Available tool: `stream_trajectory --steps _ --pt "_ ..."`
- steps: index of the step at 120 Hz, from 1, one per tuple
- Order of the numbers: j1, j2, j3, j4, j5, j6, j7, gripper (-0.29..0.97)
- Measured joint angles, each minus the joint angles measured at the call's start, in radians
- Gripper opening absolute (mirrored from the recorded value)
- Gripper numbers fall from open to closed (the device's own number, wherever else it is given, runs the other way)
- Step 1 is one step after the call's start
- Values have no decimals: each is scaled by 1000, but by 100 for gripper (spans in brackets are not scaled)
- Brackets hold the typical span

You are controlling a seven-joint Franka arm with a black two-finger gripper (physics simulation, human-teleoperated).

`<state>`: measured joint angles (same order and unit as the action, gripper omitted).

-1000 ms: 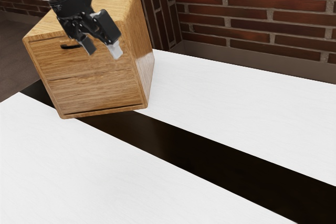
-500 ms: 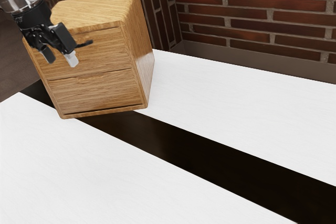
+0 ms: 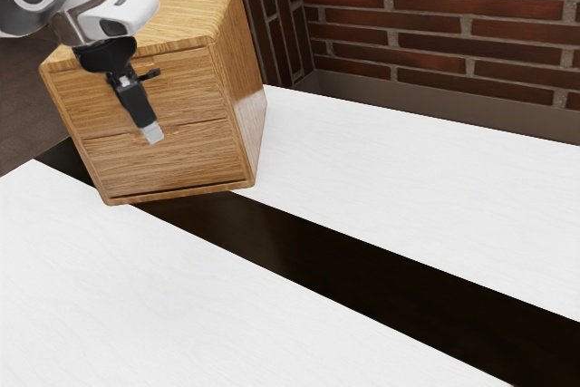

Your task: Pull the drawer handle with one arm to open the drawer

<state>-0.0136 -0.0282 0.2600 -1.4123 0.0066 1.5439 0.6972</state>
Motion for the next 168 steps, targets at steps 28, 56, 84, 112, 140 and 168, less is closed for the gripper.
stream_trajectory --steps 28,56,84,112,140,168 --pt "-67 28 99 -46 55 108 200 68" --pt "48 105 175 -33 104 240 363 68" --pt "81 149 180 50 90 281 475 68" --pt "81 132 188 86 75 277 551 68" --pt "104 158 189 137 73 288 603 68" --pt "118 211 187 141 54 320 638 68"
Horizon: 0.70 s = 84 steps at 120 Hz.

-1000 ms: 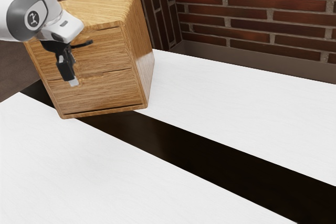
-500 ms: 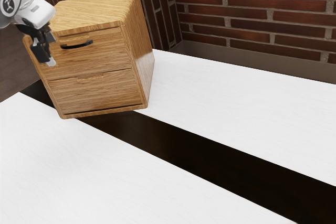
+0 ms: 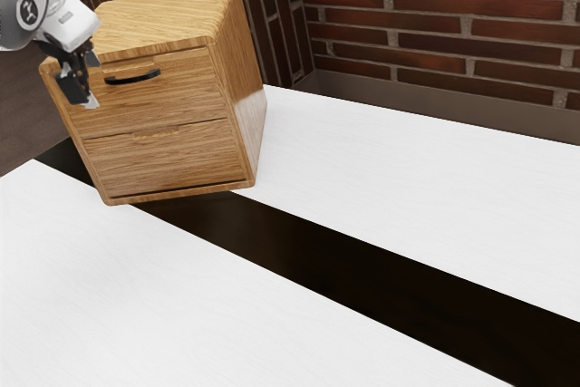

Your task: Pull the drawer handle with one arm to open the drawer

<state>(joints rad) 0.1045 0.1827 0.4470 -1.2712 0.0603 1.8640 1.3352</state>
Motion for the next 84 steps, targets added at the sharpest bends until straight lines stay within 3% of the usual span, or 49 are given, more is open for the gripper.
stream_trajectory --steps 84 --pt "31 49 -8 1 -49 80 51 67"
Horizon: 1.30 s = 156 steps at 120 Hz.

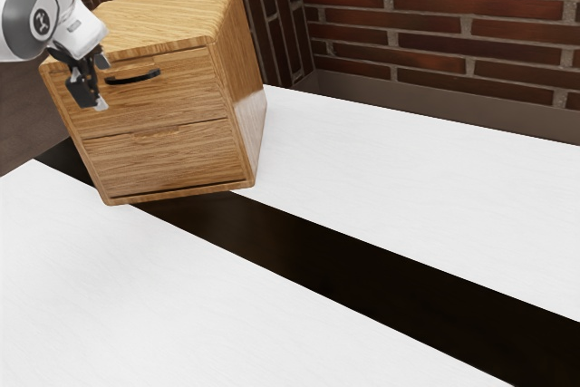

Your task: Pull the drawer handle with one arm to open the drawer

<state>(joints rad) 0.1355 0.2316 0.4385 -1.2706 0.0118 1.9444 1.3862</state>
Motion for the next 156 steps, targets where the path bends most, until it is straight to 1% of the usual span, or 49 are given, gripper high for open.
stream_trajectory --steps 17,48,69,87,98,123,156 --pt "0 9 -2 0 -11 24 5 61" --pt "1 34 -3 -9 -27 47 11 55" --pt "-1 31 -2 -16 -36 49 14 53" --pt "-2 15 -12 -43 -39 44 15 56" --pt "-2 -34 -19 -73 -38 33 16 45" --pt "-11 -90 -31 -90 -37 -8 22 50" --pt "-14 -106 -44 -96 -41 -44 32 51"
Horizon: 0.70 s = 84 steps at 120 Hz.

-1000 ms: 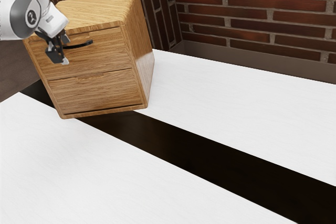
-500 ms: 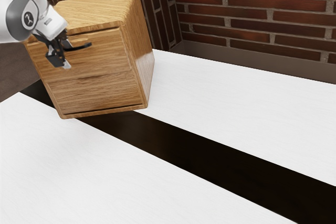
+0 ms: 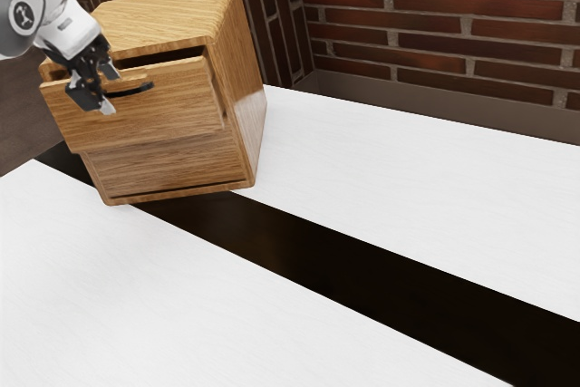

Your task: Pull the drawer handle with one arm to open the drawer

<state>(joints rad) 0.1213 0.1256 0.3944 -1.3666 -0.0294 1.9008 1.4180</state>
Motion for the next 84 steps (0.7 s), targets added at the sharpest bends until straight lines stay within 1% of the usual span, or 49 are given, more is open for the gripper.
stream_trajectory --steps 13,45,57,64,69,74,84 --pt "3 -22 -1 -6 1 -14 3 51" --pt "4 8 -2 -10 3 8 33 49" --pt "4 16 -2 -32 1 16 41 49" --pt "4 16 -3 -49 0 20 45 56" --pt "6 15 -7 -58 -1 22 47 58" --pt "5 14 -10 -63 -3 26 50 56" --pt "8 4 -20 -69 -7 31 54 46"
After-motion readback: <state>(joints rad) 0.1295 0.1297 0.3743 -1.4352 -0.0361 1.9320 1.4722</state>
